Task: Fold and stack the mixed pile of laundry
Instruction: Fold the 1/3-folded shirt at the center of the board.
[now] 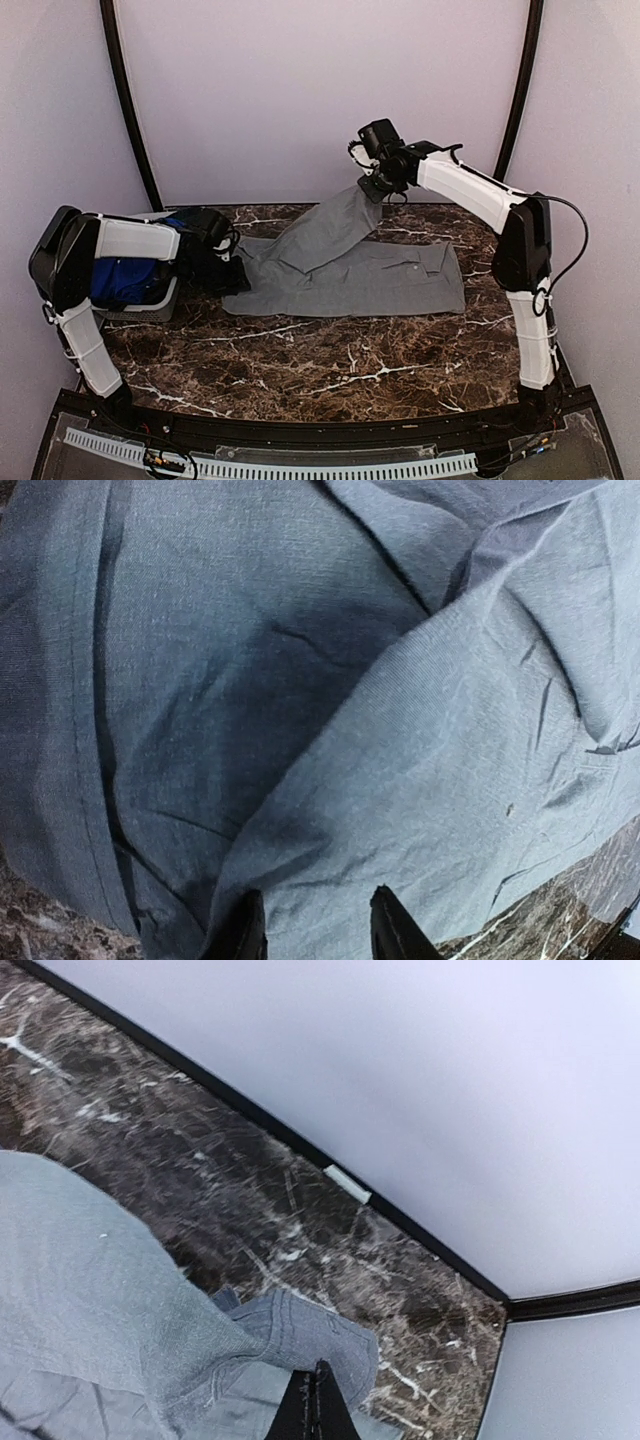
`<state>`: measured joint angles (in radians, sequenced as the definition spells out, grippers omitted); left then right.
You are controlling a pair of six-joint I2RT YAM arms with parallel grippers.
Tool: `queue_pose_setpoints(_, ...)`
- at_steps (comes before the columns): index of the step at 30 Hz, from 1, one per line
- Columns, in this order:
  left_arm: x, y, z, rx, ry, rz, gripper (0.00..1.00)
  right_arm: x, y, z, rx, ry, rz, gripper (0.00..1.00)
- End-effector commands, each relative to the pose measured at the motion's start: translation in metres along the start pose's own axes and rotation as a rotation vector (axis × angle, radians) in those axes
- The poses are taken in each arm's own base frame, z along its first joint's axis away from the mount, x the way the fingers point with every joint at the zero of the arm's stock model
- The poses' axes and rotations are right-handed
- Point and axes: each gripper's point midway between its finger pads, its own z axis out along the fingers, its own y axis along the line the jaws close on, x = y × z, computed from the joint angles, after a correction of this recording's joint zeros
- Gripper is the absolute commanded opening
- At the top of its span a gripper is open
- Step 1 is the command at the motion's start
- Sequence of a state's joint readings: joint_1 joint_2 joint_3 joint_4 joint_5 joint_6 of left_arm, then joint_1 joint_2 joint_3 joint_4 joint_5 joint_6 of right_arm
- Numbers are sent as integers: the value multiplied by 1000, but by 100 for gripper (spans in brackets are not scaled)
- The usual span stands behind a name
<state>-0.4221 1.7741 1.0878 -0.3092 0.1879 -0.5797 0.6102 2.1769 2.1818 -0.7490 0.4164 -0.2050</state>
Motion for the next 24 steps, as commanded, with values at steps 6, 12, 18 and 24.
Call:
queue_pose_setpoints(6,-3,9,12,-40,10,-38,33,-78,-47,15,473,-234,-122,0)
queue_pose_setpoints(12,-2,11,18,-44,20,-48,33,-118,-50,14,579,-368,-181,0)
queue_pose_setpoints(18,5,13,24,-36,41,-64,33,-150,0,14,554,-519,-291,0)
queue_pose_setpoints(24,8,15,25,-37,48,-68,34,-165,42,12,510,-604,-349,2)
